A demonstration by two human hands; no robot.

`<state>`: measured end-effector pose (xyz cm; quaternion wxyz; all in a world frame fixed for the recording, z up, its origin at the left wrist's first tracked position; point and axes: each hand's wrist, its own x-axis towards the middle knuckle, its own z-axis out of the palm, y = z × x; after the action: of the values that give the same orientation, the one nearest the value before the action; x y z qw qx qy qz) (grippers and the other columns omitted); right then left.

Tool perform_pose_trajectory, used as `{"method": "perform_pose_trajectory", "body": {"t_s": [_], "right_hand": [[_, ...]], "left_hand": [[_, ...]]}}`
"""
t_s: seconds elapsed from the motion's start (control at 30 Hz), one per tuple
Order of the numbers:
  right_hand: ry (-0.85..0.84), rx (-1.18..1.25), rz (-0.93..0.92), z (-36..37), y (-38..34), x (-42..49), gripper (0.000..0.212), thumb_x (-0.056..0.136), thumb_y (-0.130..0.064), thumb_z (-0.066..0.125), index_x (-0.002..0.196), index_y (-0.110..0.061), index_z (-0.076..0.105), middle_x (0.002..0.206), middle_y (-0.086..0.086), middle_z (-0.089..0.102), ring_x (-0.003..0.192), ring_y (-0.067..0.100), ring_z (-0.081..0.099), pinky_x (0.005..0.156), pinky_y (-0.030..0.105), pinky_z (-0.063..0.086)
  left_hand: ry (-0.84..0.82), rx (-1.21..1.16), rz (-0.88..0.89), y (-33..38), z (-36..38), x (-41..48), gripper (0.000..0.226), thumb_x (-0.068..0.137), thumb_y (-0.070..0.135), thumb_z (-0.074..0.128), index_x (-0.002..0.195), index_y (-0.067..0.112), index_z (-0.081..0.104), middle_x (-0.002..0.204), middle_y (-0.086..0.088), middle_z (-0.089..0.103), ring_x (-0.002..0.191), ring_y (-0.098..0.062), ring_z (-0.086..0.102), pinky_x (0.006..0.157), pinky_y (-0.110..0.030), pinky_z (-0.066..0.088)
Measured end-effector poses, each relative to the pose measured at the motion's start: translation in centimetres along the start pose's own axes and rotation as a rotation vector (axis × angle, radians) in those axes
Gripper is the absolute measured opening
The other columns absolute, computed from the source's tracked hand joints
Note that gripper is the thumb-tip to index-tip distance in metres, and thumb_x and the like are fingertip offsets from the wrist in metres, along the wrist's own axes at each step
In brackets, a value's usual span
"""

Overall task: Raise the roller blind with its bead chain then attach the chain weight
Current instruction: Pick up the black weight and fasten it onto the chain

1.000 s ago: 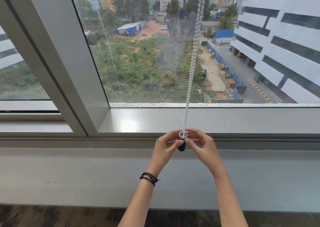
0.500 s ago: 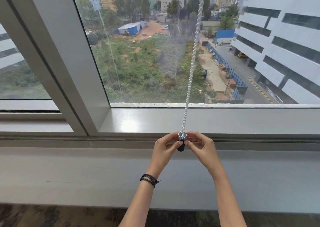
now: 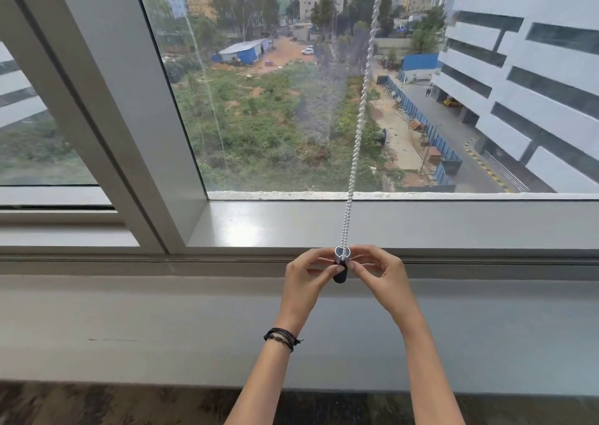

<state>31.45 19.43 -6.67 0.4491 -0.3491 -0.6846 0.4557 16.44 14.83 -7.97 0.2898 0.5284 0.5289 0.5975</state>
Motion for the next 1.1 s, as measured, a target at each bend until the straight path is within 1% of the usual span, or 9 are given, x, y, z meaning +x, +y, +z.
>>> {"method": "perform_pose_trajectory", "body": {"t_s": [0.1, 0.2, 0.33, 0.43, 0.53, 0.73, 0.87, 0.97, 1.1], "right_hand": [[0.003, 0.001, -0.011, 0.1, -0.1, -0.1, 0.023, 0.082, -0.005, 0.068, 0.090, -0.026, 0.070, 0.091, -0.003, 0.073, 0.088, 0.014, 0.068, 0.079, 0.021, 0.053], [0.019, -0.001, -0.007, 0.2, -0.1, -0.2, 0.023, 0.084, -0.006, 0.066, 0.090, -0.028, 0.070, 0.090, -0.006, 0.074, 0.087, 0.013, 0.068, 0.078, 0.018, 0.052], [0.046, -0.009, 0.005, 0.5, 0.2, -0.3, 0.023, 0.088, -0.010, 0.061, 0.092, -0.031, 0.069, 0.093, -0.012, 0.073, 0.090, 0.008, 0.067, 0.077, 0.013, 0.049], [0.058, -0.010, 0.007, 0.6, 0.2, -0.4, 0.023, 0.089, -0.012, 0.060, 0.093, -0.032, 0.069, 0.094, -0.013, 0.073, 0.093, 0.008, 0.067, 0.080, 0.014, 0.050], [0.056, -0.013, 0.002, 0.7, 0.1, -0.5, 0.024, 0.089, -0.011, 0.060, 0.093, -0.033, 0.069, 0.095, -0.014, 0.073, 0.093, 0.007, 0.067, 0.081, 0.015, 0.051], [0.059, -0.001, 0.005, 0.9, -0.1, -0.8, 0.021, 0.088, -0.009, 0.061, 0.093, -0.027, 0.070, 0.093, -0.011, 0.074, 0.092, 0.008, 0.068, 0.079, 0.013, 0.050], [0.066, -0.007, 0.015, 0.9, -0.3, -0.8, 0.019, 0.088, -0.011, 0.061, 0.094, -0.027, 0.070, 0.093, -0.009, 0.074, 0.092, 0.007, 0.068, 0.080, 0.014, 0.051], [0.068, 0.006, 0.017, 0.9, -0.6, -0.9, 0.017, 0.088, -0.013, 0.063, 0.094, -0.027, 0.070, 0.094, -0.009, 0.074, 0.092, 0.007, 0.068, 0.078, 0.012, 0.050], [0.047, 0.016, 0.013, 0.9, -0.8, -1.0, 0.017, 0.085, -0.014, 0.066, 0.095, -0.027, 0.070, 0.094, -0.008, 0.074, 0.091, 0.009, 0.069, 0.079, 0.014, 0.051]], "left_hand": [[-0.008, 0.010, 0.001, 0.0, -0.1, 0.0, 0.019, 0.077, 0.012, 0.076, 0.092, 0.023, 0.071, 0.087, 0.011, 0.074, 0.082, -0.008, 0.070, 0.072, -0.016, 0.052], [-0.029, 0.037, 0.015, 0.0, -0.3, 0.0, 0.018, 0.080, 0.014, 0.074, 0.096, 0.020, 0.070, 0.091, 0.008, 0.074, 0.086, -0.008, 0.069, 0.079, -0.021, 0.053], [-0.043, 0.048, 0.025, 0.1, -0.5, 0.0, 0.018, 0.081, 0.015, 0.073, 0.099, 0.019, 0.069, 0.095, 0.007, 0.074, 0.090, -0.006, 0.068, 0.081, -0.020, 0.053], [-0.050, 0.037, 0.028, 0.1, -0.6, 0.0, 0.019, 0.081, 0.014, 0.072, 0.100, 0.020, 0.069, 0.096, 0.009, 0.073, 0.091, -0.005, 0.068, 0.079, -0.015, 0.051], [-0.074, 0.022, 0.023, 0.2, -0.7, -0.2, 0.020, 0.082, 0.015, 0.072, 0.101, 0.022, 0.069, 0.097, 0.013, 0.073, 0.093, -0.004, 0.068, 0.080, -0.014, 0.051], [-0.099, 0.001, 0.023, 0.4, -0.9, -0.6, 0.020, 0.084, 0.014, 0.070, 0.101, 0.025, 0.069, 0.098, 0.016, 0.072, 0.095, -0.003, 0.067, 0.078, -0.010, 0.049], [-0.106, -0.001, 0.024, 0.3, -1.1, -0.6, 0.020, 0.084, 0.016, 0.069, 0.101, 0.027, 0.068, 0.099, 0.015, 0.072, 0.096, -0.004, 0.067, 0.081, -0.013, 0.050], [-0.112, -0.005, 0.037, 0.4, -1.3, -0.6, 0.020, 0.085, 0.019, 0.069, 0.103, 0.028, 0.068, 0.100, 0.015, 0.072, 0.097, -0.005, 0.067, 0.084, -0.017, 0.052], [-0.109, -0.028, 0.049, 0.5, -1.5, -0.6, 0.019, 0.086, 0.022, 0.068, 0.103, 0.030, 0.068, 0.101, 0.017, 0.072, 0.096, -0.004, 0.067, 0.081, -0.013, 0.050]]}}
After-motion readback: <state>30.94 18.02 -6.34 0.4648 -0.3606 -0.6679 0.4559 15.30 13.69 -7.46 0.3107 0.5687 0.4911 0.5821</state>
